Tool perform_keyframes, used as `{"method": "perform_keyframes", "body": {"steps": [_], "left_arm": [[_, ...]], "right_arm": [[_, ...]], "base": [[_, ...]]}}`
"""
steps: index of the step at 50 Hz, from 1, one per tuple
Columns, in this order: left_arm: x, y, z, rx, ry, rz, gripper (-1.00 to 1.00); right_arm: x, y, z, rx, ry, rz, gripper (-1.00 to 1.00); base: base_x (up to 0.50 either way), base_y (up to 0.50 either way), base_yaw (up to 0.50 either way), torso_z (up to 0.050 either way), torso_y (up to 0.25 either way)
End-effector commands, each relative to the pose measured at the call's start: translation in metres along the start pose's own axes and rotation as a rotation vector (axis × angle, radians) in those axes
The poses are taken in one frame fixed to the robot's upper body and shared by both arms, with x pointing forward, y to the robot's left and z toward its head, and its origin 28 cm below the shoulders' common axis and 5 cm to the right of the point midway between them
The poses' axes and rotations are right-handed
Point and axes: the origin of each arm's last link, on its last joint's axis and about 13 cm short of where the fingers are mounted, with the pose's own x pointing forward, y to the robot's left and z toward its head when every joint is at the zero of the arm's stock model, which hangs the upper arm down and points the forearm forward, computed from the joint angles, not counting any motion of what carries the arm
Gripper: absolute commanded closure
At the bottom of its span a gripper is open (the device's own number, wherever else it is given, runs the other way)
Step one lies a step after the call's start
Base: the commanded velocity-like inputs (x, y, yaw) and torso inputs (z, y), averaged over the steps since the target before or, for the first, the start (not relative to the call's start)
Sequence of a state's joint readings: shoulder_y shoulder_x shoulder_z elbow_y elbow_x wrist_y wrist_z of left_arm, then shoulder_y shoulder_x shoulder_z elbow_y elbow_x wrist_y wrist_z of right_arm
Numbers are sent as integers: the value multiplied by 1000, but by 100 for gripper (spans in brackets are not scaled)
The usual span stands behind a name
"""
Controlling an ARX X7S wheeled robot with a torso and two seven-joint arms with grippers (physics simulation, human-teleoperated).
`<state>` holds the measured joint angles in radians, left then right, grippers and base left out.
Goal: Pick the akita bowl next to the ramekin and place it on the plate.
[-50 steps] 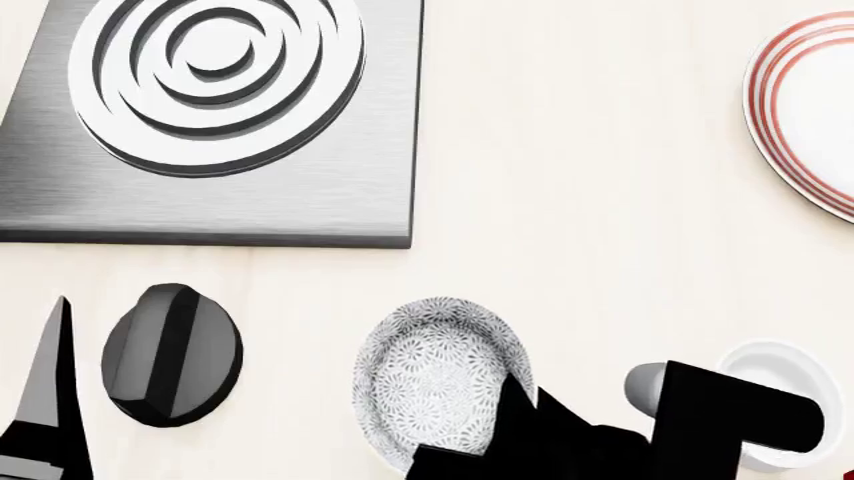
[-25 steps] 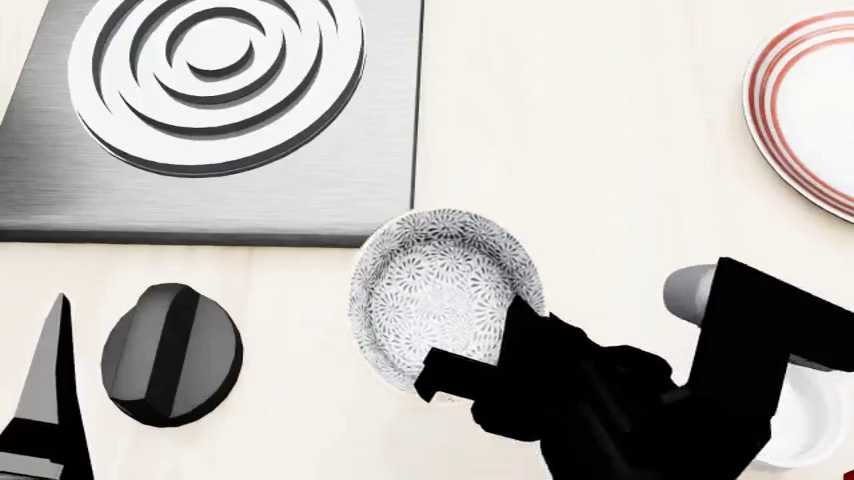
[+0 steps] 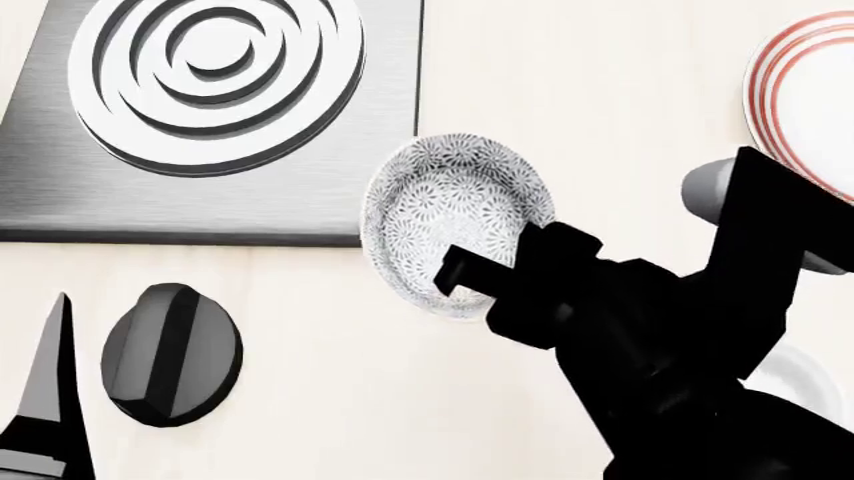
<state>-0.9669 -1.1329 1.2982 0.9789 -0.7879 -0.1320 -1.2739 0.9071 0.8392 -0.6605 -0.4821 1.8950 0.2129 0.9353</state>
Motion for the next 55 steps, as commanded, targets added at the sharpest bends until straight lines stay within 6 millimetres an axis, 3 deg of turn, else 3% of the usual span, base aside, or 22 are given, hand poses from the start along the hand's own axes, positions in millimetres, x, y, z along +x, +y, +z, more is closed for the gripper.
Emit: {"method": "perform_keyframes", "body": {"steps": [1, 23, 55], "left_arm": [[0, 0, -2, 3, 4, 1, -100], [0, 1, -2, 9, 6, 4, -100], [2, 0, -5, -2, 12, 5, -100]], "right_arm": [[10, 3, 21, 17, -28, 12, 100], [37, 6, 63, 73, -82, -2, 100], [55, 2, 119, 125, -67, -119, 100]], "base": [[0, 0, 0, 0, 0], [0, 0, 0, 0, 1], [0, 0, 0, 0, 0]]}}
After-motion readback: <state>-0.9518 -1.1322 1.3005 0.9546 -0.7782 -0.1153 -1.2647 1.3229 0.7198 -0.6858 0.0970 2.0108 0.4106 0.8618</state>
